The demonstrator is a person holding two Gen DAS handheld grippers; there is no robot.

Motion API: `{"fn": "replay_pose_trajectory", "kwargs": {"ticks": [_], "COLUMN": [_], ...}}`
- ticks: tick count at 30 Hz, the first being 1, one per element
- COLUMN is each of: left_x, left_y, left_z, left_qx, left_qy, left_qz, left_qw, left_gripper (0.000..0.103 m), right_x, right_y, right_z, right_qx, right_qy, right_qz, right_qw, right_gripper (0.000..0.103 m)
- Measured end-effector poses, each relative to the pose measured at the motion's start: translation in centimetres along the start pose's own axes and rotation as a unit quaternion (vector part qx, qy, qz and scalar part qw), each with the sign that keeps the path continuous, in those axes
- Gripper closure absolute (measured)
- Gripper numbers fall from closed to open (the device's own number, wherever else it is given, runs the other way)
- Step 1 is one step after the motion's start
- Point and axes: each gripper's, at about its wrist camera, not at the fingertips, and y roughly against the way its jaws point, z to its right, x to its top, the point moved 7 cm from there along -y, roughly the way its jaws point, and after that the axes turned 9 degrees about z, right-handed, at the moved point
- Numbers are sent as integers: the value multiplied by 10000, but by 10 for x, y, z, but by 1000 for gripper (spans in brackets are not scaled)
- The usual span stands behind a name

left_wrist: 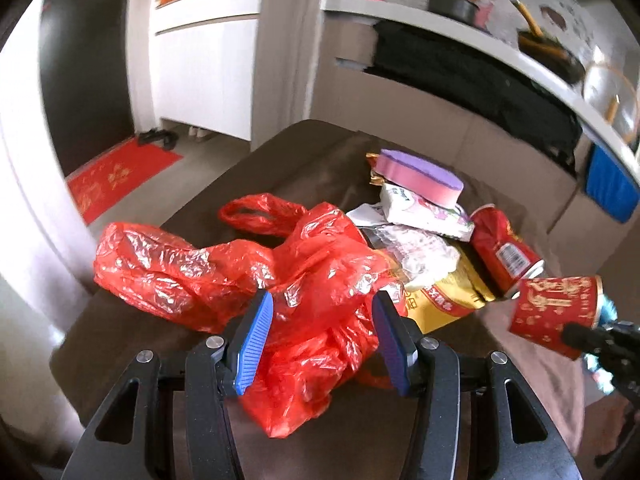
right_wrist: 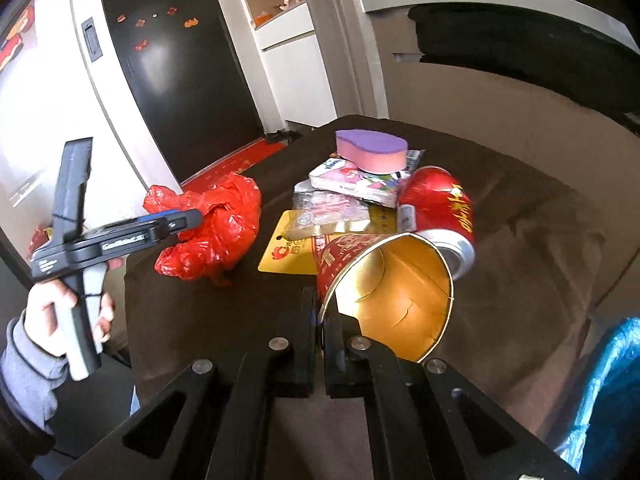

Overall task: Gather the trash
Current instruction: 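Grasp the red plastic bag with the left tool while the right tool holds the cup, then carry the bag and cup over the bin and open both tools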

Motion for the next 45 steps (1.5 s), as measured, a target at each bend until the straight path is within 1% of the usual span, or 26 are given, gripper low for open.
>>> {"fn": "replay_pose_trajectory", "kwargs": {"ticks": [1,3,5,8,11,13,15,18,21,25,31,34,35,36,37,40,41,42,43,45], "left_x": [2,4,3,-1,-3,-2,0,6,14,27,48,56,59,61,64,69,70,70,69,68], "left_y": [-7,-16,-26,-32,-36,-39,-42,-43,-33,-7,35,54,62,66,75,93,100,103,109,116], "left_z": [1,-1,-6,-15,-23,-23,-24,-25,-19,0,48,85,104,115,138,195,220,234,260,293], "left_qx": [45,42,-129,-302,-208,-249,-193,-139,-117,-124,-405,-706,-916,-1029,-1218,-1574,-1739,-1835,-2012,-2224], "left_qy": [-197,-410,-557,-540,-518,-463,-348,-159,-144,-316,-564,-629,-585,-575,-621,-885,-1007,-1078,-1208,-1363], "left_qz": [-29,-118,-342,-529,-507,-406,-320,-218,-20,263,528,576,574,582,627,770,797,810,833,850], "left_qw": [9998,9991,9978,9967,9972,9978,9987,9995,9998,9991,9962,9938,9924,9913,9886,9805,9763,9737,9685,9616], "left_gripper": [50,50,50,50,52,60,83,93,95,96,96,96,96,96,96,96,96,96,96,96], "right_x": [-1,-5,-8,-10,-11,-10,-10,-7,-5,1,16,27,30,33,37,45,47,48,49,47], "right_y": [0,3,7,11,10,10,14,19,25,39,71,95,103,114,128,170,186,204,220,246], "right_z": [0,3,5,8,10,9,7,5,4,3,9,20,24,29,36,58,66,76,85,100], "right_qx": [-10,-61,-77,-153,-213,-200,-198,-297,-365,-475,-580,-720,-761,-818,-902,-1216,-1337,-1489,-1626,-1846], "right_qy": [12,45,52,96,107,80,106,170,243,392,282,193,158,115,63,-30,-58,-97,-131,-190], "right_qz": [-24,-46,-52,-40,-44,-31,6,12,54,201,538,771,841,924,1025,1302,1391,1486,1556,1655], "right_qw": [10000,10000,9999,9998,9997,9998,9997,9994,9990,9979,9965,9942,9934,9923,9906,9840,9812,9776,9743,9686], "right_gripper": [101,100,100,100,100,100,100,100,100,100,100,100,100,100,100,100,100,100,100,100]}}
